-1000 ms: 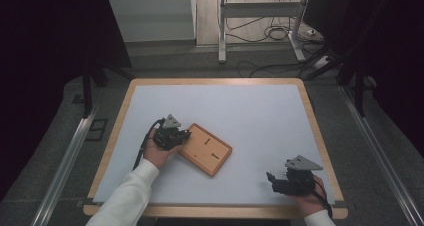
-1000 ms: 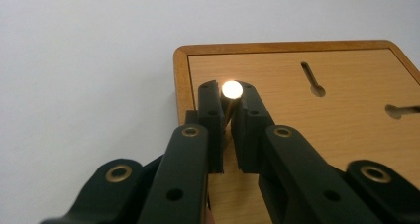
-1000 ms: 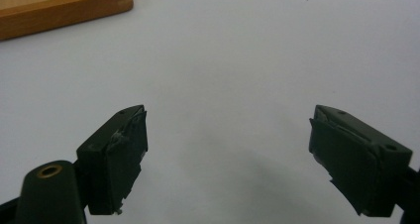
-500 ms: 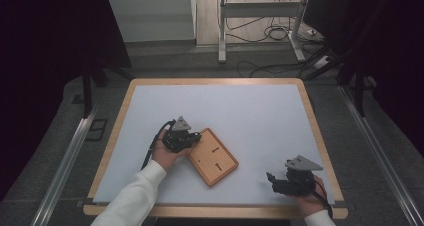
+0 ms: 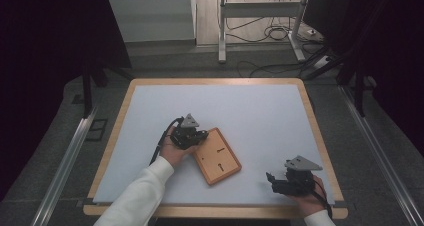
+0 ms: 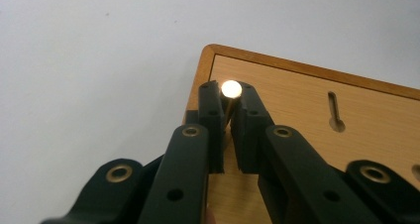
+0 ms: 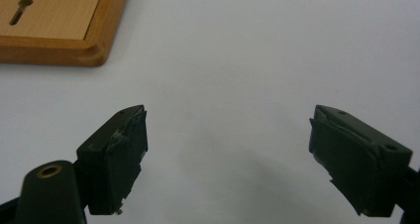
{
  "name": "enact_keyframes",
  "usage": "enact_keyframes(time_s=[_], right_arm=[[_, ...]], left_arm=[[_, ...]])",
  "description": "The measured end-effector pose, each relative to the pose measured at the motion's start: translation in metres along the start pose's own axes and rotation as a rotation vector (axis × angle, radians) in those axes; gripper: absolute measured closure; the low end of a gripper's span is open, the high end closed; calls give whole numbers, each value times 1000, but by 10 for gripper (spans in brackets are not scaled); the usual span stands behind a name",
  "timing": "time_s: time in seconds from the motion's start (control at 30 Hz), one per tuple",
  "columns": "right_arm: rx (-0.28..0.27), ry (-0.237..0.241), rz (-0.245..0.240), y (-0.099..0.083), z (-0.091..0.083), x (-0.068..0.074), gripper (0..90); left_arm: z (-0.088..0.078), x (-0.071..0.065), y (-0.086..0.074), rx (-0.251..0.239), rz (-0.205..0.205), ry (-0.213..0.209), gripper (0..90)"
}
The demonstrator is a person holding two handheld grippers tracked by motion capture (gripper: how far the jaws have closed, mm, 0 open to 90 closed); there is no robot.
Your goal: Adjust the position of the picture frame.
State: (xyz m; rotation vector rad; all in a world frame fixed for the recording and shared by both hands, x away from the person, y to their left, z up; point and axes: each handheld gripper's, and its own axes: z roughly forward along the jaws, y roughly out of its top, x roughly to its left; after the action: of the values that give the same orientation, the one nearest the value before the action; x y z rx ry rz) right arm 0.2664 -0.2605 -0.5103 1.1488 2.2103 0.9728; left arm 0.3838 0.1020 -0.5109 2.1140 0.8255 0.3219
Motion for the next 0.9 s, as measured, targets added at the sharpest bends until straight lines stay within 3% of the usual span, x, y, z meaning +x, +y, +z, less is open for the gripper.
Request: enact_keyframes(time_s=[0.27, 0.47, 0.57, 0.67, 0.7, 0.9], right_arm=[[1, 3, 0, 0, 0, 0, 157], [5, 5, -1, 0, 1, 0, 157], [3, 5, -3, 0, 1, 1, 157], [4, 6, -4, -1, 1, 1, 157], [6, 8, -3, -1, 1, 1, 157], [10, 13, -1, 0, 2, 1, 159]], left_arm=[[22, 1, 6, 17, -30, -40, 844], [22, 1, 8, 31, 2, -37, 831], [12, 1, 9, -3, -18, -7, 641], [3, 1, 9, -6, -13, 14, 553], [-5, 1, 7, 6, -18, 18, 455], [-27, -2, -7, 20, 1, 17, 382]])
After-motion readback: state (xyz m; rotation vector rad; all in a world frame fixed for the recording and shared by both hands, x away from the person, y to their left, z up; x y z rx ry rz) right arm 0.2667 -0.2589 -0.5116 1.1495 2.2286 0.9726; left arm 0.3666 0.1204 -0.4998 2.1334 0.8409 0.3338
